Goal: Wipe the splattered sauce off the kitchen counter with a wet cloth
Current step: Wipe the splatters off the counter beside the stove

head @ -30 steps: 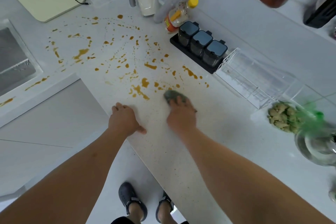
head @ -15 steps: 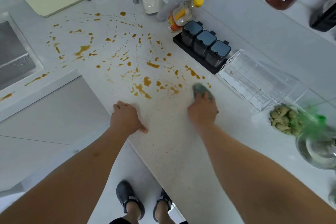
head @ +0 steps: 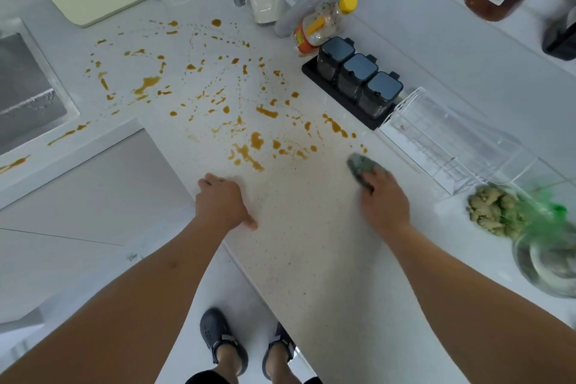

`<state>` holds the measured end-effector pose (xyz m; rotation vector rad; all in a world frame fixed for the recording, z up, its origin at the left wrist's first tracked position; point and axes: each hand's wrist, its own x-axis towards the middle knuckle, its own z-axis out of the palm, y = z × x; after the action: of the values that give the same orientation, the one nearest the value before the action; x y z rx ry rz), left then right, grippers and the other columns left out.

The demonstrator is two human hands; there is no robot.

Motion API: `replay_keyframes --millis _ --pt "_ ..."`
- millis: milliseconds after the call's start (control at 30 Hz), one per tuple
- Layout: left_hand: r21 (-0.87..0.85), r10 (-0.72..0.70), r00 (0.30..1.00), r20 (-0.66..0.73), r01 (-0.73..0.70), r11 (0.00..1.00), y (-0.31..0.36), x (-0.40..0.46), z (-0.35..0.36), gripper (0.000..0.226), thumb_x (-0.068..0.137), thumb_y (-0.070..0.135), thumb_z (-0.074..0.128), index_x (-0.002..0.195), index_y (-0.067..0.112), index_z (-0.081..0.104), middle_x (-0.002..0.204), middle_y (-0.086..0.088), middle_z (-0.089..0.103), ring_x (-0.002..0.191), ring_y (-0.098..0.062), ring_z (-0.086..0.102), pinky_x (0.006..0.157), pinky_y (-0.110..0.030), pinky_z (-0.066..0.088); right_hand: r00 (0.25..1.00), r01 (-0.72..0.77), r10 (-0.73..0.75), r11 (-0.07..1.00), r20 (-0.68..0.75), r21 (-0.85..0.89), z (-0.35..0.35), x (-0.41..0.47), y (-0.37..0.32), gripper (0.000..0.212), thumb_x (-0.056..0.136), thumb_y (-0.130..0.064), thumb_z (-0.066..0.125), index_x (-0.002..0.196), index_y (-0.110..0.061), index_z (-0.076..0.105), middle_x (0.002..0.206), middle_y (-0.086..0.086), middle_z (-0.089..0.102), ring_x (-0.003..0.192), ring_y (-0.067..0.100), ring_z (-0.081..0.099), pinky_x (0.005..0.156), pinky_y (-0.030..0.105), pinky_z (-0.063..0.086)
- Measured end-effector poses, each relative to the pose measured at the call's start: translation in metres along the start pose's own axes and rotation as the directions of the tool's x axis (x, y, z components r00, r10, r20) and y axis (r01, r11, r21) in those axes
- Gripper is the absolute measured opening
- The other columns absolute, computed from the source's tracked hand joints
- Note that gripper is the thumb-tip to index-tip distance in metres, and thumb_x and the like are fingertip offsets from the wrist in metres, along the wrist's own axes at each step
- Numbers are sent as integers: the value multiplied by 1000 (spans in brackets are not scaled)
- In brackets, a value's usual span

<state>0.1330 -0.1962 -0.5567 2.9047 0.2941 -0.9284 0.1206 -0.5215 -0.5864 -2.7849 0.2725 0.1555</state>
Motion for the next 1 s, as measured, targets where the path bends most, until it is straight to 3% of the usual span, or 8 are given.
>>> replay_keyframes --millis 133,267,467,567,667,733,867,1000 --pt "7 -10 1000 12 10 1000 4 1 -2 118 49 63 97 134 -7 55 155 -40 26 142 -50 32 105 -56 50 960 -259 263 965 -95 51 27 5 -67 60 90 -15 45 150 -21 47 157 4 42 147 34 30 121 51 26" --pt "3 -6 1000 -5 6 1000 1 1 0 116 49 65 96 133 -4 56 150 -36 32 134 -46 39 100 -52 53 997 69 -70 996 12 53 58 -32 -138 58 87 -9 54 143 -24 55 153 1 48 146 31 35 119 46 34" --pt "-1 -4 1000 -10 4 1000 2 2 0 122 50 66 95 138 -7 53 153 -37 30 137 -48 37 101 -53 52 843 516 -510 857 173 13 62 -72 -93 47 77 -7 67 122 -20 73 135 3 66 127 31 60 101 46 52" --pt "-10 -8 1000 10 8 1000 2 1 -2 118 50 62 97 135 -7 54 155 -39 26 141 -50 34 103 -55 52 920 390 -388 920 55 -47 29 -50 -36 51 82 -7 50 127 -23 71 139 -1 62 130 25 57 109 44 48" --pt "-5 -10 1000 20 10 1000 3 1 -3 115 50 61 98 133 -7 57 156 -40 24 143 -51 32 103 -55 51 999 44 -43 998 -30 34 -8 -17 4 56 93 -5 48 140 -32 58 148 -17 48 129 12 50 111 36 42" --pt "-5 -9 1000 23 9 1000 4 0 -3 115 50 61 98 133 -7 56 157 -41 22 144 -51 31 105 -56 50 995 -99 99 995 -8 10 -14 8 12 53 95 -15 48 146 -26 52 154 -4 47 136 24 47 111 40 44" --pt "-9 -12 1000 28 12 1000 5 -1 -4 119 52 58 98 140 -8 51 160 -42 16 147 -53 26 108 -57 48 984 -174 176 983 29 -57 -6 50 -19 56 92 -19 43 148 -13 43 153 10 43 141 38 36 108 51 44" --pt "-8 -18 1000 19 18 1000 3 -2 -3 120 54 60 97 141 -9 50 158 -39 22 145 -49 29 107 -54 49 994 -106 106 994 41 6 -5 58 -59 62 89 -8 45 148 -24 46 148 7 52 135 35 46 107 51 48"
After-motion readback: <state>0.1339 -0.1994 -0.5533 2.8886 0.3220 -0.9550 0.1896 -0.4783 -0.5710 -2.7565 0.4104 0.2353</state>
